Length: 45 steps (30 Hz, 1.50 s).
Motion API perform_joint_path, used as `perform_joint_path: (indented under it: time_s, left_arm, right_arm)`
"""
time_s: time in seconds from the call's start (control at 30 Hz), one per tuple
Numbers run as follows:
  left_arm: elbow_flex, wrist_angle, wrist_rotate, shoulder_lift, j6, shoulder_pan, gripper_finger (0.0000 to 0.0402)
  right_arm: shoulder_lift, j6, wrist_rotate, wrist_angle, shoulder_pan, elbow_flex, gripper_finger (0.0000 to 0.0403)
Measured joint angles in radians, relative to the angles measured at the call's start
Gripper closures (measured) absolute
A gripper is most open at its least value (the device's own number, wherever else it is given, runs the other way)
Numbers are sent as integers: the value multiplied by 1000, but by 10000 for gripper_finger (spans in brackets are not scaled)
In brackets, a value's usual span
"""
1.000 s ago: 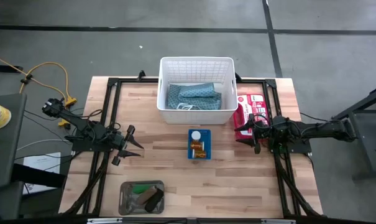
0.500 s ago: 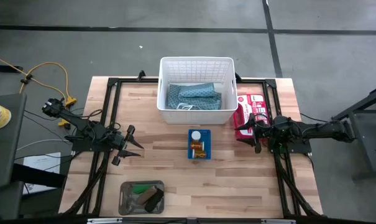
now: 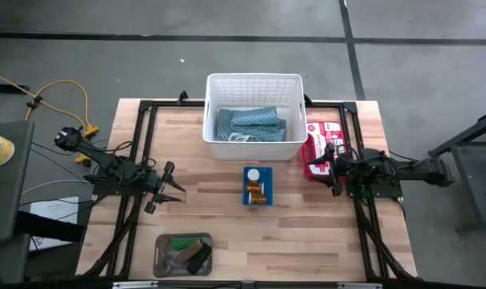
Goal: Pick & place medical supplies in basket/bin
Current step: Return to Home Position
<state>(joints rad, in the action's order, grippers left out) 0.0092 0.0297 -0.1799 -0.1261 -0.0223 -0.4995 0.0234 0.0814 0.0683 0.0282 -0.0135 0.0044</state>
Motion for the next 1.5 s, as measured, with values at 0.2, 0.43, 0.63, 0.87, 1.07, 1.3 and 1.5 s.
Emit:
perform_joint_path:
  time_s: [0.2, 0.43, 0.63, 0.87, 1.07, 1.3, 1.5]
  left_arm:
    - [0, 0, 0, 0, 0, 0, 252]
    - [0, 0, 0, 0, 0, 0, 252]
    - [0, 0, 0, 0, 0, 0, 252]
    - [0, 0, 0, 0, 0, 0, 252]
    - [0, 0, 0, 0, 0, 0, 252]
    - [0, 0, 0, 0, 0, 0, 252]
    - [0, 0, 0, 0, 0, 0, 252]
  right_arm:
    - [-16, -4, -27, -3, 0, 0, 177]
    - [-16, -4, -38, -4, 0, 0, 177]
    - [-8, -4, -41, -8, 0, 1, 177]
    - [1, -4, -41, -9, 0, 1, 177]
    - [1, -4, -41, -9, 0, 1, 177]
    - [1, -4, -40, -9, 0, 1, 177]
    - [1, -4, -40, -9, 0, 1, 177]
